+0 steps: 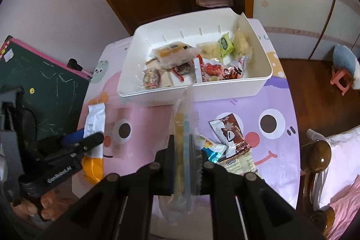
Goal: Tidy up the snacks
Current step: 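Lift the bar and bread bag and carry them over the tray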
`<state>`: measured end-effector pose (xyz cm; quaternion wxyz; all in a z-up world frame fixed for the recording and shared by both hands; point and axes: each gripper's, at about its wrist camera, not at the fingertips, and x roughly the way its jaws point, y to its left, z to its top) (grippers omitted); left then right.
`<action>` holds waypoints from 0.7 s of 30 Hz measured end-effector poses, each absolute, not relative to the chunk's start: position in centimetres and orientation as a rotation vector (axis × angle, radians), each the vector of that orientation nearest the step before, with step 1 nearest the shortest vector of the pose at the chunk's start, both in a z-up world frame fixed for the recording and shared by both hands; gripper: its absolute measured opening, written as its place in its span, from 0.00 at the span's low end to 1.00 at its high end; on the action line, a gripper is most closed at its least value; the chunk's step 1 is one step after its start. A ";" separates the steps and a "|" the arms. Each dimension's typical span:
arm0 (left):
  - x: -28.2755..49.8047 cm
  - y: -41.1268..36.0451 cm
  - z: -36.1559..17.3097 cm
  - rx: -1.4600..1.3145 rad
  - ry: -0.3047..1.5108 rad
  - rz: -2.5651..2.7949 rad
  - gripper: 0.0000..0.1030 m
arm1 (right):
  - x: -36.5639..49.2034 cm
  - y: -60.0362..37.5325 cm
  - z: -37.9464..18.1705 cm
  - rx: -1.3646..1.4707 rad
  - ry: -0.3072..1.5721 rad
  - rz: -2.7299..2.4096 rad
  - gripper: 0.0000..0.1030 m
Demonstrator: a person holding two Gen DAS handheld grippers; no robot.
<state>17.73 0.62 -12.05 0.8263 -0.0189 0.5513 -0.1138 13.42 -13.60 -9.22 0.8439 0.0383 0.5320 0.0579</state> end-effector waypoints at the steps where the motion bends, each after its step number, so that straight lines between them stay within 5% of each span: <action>1: 17.5 0.6 -11.4 -0.035 1.159 -0.250 0.31 | 13.0 -13.3 -8.8 0.072 1.114 0.122 0.07; 21: 17.7 -0.6 -1.4 0.044 0.945 -0.293 0.31 | 11.7 -11.2 2.3 -0.066 0.853 0.155 0.07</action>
